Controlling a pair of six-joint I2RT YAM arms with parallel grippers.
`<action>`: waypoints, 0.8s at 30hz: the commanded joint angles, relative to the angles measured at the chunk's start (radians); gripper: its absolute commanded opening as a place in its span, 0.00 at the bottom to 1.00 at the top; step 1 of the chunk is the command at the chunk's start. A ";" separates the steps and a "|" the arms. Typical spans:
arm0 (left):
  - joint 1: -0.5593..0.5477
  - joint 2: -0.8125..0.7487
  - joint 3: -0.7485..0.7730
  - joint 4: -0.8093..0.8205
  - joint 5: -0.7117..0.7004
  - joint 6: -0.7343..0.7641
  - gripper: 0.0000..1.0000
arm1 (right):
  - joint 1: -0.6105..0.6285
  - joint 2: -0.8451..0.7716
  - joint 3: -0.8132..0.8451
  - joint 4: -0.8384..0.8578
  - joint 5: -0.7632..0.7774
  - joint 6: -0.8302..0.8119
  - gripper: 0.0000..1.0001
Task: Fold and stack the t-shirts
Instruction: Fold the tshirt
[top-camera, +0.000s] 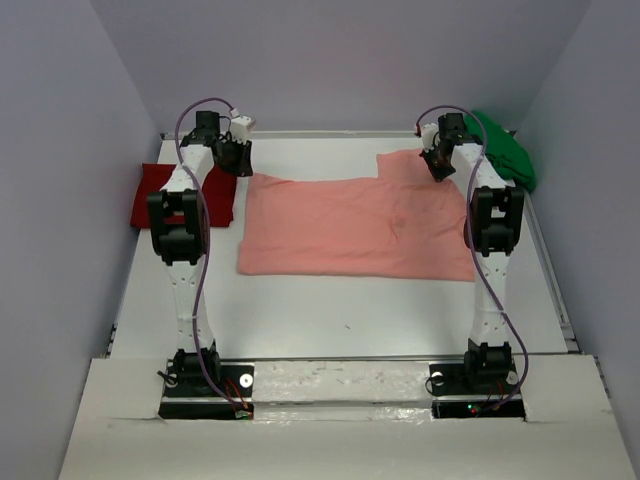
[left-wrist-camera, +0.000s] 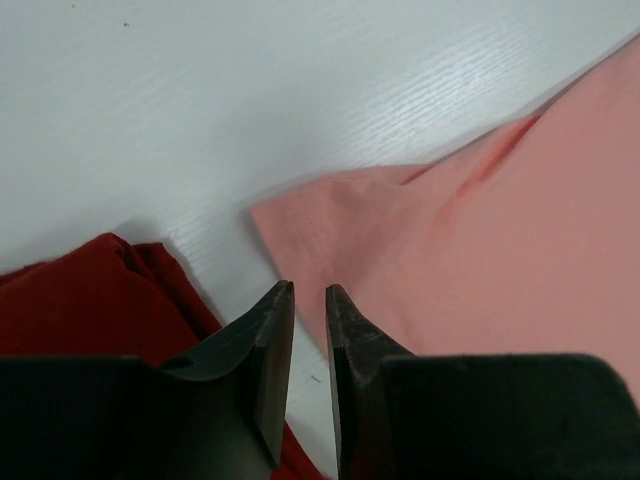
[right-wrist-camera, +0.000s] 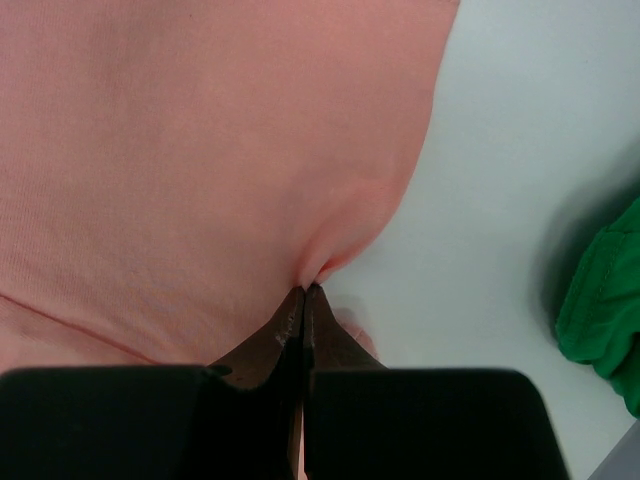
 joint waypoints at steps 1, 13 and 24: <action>-0.002 0.040 0.080 0.000 0.031 -0.014 0.31 | -0.009 -0.042 -0.003 -0.012 0.014 -0.021 0.00; -0.002 0.141 0.158 -0.037 0.024 -0.025 0.45 | -0.009 -0.034 -0.017 -0.012 0.007 -0.027 0.00; -0.002 0.193 0.238 -0.060 0.047 -0.038 0.50 | -0.009 -0.020 -0.017 -0.011 0.008 -0.034 0.00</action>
